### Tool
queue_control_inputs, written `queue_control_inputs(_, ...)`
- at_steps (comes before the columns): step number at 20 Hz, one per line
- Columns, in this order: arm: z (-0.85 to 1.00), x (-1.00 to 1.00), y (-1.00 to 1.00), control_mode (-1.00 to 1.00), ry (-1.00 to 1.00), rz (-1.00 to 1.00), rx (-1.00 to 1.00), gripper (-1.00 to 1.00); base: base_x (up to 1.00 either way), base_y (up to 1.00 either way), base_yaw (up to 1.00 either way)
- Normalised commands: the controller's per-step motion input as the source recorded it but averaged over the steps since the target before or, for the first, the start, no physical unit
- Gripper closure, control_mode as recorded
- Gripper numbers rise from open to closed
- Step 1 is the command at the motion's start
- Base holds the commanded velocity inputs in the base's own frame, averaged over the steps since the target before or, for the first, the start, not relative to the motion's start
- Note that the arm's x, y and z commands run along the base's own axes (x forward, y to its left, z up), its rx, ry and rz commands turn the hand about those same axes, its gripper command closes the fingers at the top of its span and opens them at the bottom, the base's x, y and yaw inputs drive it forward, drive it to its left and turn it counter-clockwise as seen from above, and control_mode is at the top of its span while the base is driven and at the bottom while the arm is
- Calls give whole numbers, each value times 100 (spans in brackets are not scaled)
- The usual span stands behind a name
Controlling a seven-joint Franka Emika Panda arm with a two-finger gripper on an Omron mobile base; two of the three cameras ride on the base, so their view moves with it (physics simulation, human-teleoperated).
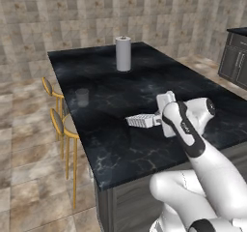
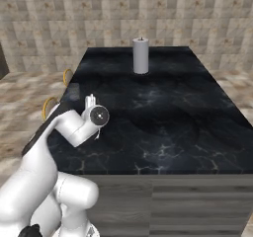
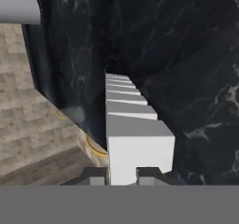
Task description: Open the freezer door, pick up the ice cube tray from the freezer, and place it on the dining counter.
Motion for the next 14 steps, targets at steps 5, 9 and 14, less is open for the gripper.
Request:
queue_control_inputs(5, -24, 45, 13, -100, -3, 2, 0, 100, 0, 0, 0)
queue_control_inputs(9, -23, 56, 8, -100, 0, 2, 0, 100, 0, 0, 0)
queue_control_inputs(14, -22, 57, 8, -100, 0, 1, 0, 100, 0, 0, 0)
